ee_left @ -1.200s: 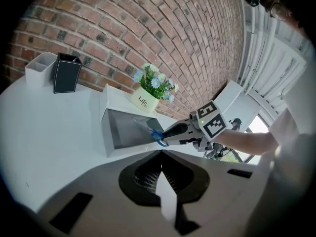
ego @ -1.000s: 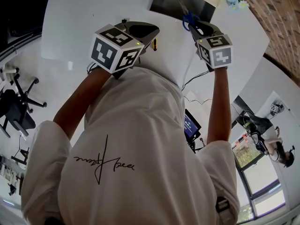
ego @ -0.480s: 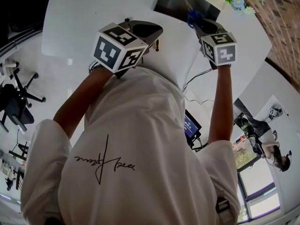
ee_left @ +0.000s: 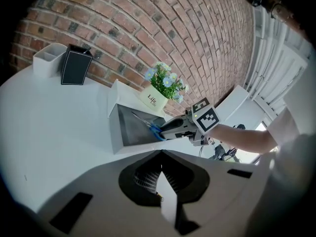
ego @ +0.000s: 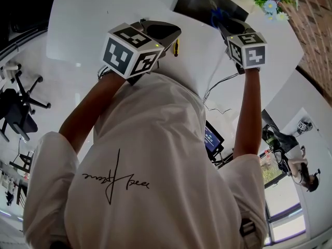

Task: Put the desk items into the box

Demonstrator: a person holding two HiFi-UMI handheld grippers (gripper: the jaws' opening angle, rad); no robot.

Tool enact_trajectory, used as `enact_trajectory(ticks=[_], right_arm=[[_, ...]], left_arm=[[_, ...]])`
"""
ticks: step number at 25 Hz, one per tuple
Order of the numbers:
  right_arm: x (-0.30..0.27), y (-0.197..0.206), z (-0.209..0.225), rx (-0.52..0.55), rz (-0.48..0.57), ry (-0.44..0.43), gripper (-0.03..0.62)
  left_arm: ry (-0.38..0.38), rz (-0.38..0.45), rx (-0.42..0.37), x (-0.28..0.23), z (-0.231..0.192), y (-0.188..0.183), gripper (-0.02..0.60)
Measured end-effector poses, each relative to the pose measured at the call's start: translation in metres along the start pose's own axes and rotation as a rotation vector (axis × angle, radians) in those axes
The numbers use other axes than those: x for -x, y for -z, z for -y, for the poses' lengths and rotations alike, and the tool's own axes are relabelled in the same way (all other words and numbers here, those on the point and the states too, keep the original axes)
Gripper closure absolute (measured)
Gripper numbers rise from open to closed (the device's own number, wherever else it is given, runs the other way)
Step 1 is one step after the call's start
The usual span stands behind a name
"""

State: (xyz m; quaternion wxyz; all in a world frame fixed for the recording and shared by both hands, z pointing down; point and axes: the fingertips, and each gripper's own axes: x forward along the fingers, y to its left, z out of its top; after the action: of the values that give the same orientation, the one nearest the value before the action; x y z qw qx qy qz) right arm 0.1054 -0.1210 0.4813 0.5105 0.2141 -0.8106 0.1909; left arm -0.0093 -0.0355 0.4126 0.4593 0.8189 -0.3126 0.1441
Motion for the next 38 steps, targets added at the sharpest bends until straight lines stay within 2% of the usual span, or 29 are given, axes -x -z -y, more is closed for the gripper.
enact_trajectory(ticks=[13,23,33,38], right_arm=[[-0.020,0.000,-0.001,0.046,-0.053,-0.014,0.499],[-0.032,0.000,0.001,0.127,-0.106,0.011,0.494],[-0.031,-0.003,0.001,0.091,-0.108,0.020,0.493],[-0.026,-0.005,0.010,0.093,-0.082,0.056,0.494]], left_arm=[[-0.014,-0.015,0.036,0.004,-0.013,0.007,0.577],[-0.012,-0.018,0.043,-0.001,-0.011,0.004,0.577],[0.004,0.007,0.055,0.003,-0.008,0.000,0.577],[0.008,0.007,0.042,-0.002,-0.006,-0.005,0.577]])
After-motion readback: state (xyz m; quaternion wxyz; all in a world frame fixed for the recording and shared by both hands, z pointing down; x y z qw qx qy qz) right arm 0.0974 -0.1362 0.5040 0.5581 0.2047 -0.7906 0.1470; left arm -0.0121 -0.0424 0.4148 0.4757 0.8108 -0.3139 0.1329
